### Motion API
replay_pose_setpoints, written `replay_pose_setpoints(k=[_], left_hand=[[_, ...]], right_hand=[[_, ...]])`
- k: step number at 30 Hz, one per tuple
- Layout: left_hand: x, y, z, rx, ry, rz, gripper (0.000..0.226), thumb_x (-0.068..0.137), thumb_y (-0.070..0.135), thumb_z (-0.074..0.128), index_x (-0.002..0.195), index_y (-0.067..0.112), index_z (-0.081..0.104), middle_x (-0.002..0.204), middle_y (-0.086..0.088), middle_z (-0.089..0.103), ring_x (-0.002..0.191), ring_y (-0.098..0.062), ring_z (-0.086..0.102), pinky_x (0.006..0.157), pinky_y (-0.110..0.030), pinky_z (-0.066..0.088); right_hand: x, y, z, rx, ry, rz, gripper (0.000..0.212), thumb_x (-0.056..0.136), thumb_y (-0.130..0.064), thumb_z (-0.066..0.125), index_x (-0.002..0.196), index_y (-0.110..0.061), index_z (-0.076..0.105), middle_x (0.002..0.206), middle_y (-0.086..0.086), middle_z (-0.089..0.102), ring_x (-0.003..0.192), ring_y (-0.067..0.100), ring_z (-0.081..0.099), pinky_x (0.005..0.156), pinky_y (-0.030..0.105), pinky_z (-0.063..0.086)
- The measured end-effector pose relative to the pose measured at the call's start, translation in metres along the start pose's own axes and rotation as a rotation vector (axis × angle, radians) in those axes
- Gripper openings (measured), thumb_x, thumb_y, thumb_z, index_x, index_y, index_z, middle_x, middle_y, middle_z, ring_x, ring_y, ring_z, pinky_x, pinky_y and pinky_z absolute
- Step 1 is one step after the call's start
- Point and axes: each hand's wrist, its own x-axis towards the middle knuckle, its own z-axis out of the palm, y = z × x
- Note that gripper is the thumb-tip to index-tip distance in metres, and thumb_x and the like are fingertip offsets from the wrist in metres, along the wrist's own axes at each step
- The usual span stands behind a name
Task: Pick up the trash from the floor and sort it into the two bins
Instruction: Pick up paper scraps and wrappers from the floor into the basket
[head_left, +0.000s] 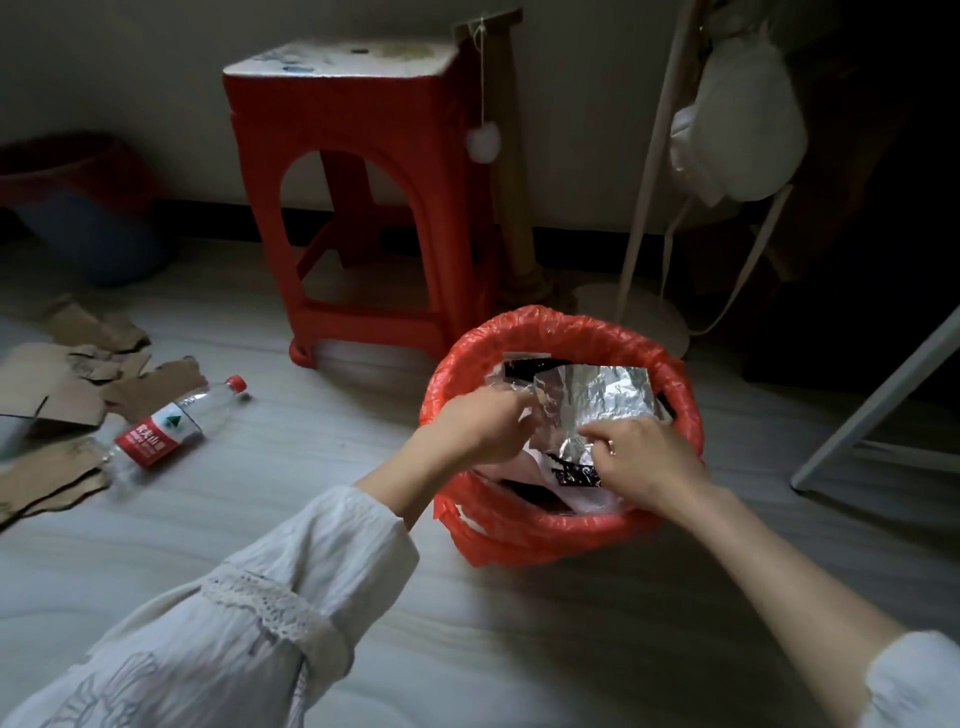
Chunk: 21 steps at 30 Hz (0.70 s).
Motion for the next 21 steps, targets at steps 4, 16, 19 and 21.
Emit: replay_pose_setpoints(k=[4,16,19,21], left_hand=[[0.004,-0.014,-0.004,0.095,0.2,-0.088,0.044,0.095,0.022,0.038,0.139,0.02,0.038,0.149,-0.007,0.029,0.139,-0.027,0.019,0.111,-0.051,0.022],[0.011,-0.038,-0.01,-0.341,0.279,-0.465,0.031,0.086,0.007,0.036,0.1,-0.006,0.061,0.104,-0.03,0.061,0.1,-0.045,0.054,0.083,-0.041,0.044],[-0.003,-0.02,-0.028,-0.466,0.235,-0.545,0.028,0.086,0.003,0.037,0.091,-0.013,0.058,0.102,-0.035,0.058,0.099,-0.047,0.054,0.079,-0.045,0.046],[-0.017,-0.006,-0.042,-0.534,0.192,-0.584,0.024,0.085,0.003,0.038,0.084,-0.008,0.06,0.092,-0.033,0.059,0.082,-0.044,0.056,0.067,-0.043,0.045]], right_hand=[[0.002,0.009,-0.009,0.063,0.275,0.038,0.038,0.093,-0.017,0.042,0.128,-0.02,0.056,0.126,0.004,0.061,0.115,0.025,0.054,0.091,0.034,0.043],[0.029,0.042,-0.01,0.419,0.256,0.602,0.035,0.096,-0.014,0.039,0.127,-0.011,0.052,0.126,0.016,0.056,0.115,0.035,0.05,0.092,0.036,0.041],[0.023,0.045,-0.027,0.479,0.17,0.681,0.038,0.094,-0.013,0.039,0.13,-0.008,0.048,0.131,0.017,0.053,0.121,0.036,0.047,0.097,0.036,0.039],[0.007,0.046,-0.044,0.521,0.124,0.711,0.04,0.094,-0.011,0.038,0.133,-0.007,0.046,0.135,0.017,0.05,0.124,0.035,0.045,0.1,0.037,0.037]])
